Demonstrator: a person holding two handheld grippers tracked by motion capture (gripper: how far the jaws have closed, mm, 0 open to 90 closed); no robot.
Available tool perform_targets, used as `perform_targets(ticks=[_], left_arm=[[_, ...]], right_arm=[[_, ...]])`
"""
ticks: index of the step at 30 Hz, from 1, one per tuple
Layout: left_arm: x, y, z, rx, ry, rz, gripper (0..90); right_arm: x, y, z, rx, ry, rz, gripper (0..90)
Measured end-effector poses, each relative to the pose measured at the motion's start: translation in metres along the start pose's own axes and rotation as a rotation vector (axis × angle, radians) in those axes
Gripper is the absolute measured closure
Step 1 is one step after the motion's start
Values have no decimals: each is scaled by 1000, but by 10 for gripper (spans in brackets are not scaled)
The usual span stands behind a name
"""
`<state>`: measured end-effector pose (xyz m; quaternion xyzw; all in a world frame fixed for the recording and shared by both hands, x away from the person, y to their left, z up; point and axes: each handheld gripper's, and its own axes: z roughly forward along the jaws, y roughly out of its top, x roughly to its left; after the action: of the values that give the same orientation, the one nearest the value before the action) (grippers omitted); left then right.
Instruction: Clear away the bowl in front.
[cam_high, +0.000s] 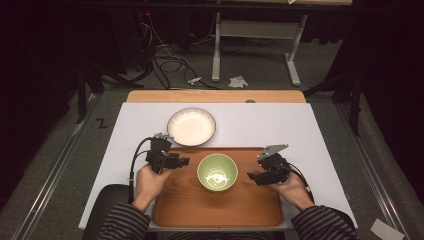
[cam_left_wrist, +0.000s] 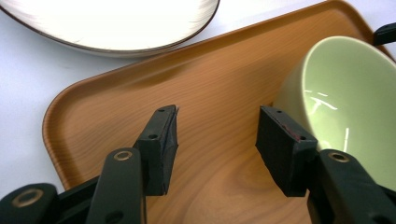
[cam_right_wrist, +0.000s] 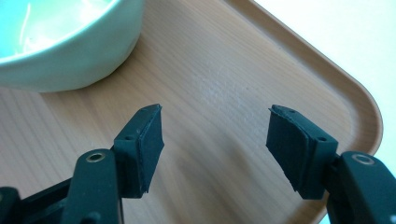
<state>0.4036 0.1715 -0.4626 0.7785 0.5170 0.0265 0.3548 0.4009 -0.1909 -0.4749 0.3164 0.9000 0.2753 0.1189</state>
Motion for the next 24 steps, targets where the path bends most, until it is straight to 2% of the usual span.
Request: perform_targets(ticks=[5,9,15,21,22,24], left_arm=[[-2,-2,4,14,30,24,483],[-1,-3,10,37,24,25,478],[-1,-4,13,41,32,22,478],[-1,-6,18,62,61,38,478],[-1,-6,20,69,85,48,478],[-1,-6,22,73,86,51,477]], right_arm=[[0,0,1,-4,2,-3,375],[0,0,0,-4,3,-1,375],[0,0,1,-5,5,-12,375],[1,0,1,-2,6,-4,375],[0,0,1,-1,5,-9,375],[1,0,1,-2,6,-3,375]])
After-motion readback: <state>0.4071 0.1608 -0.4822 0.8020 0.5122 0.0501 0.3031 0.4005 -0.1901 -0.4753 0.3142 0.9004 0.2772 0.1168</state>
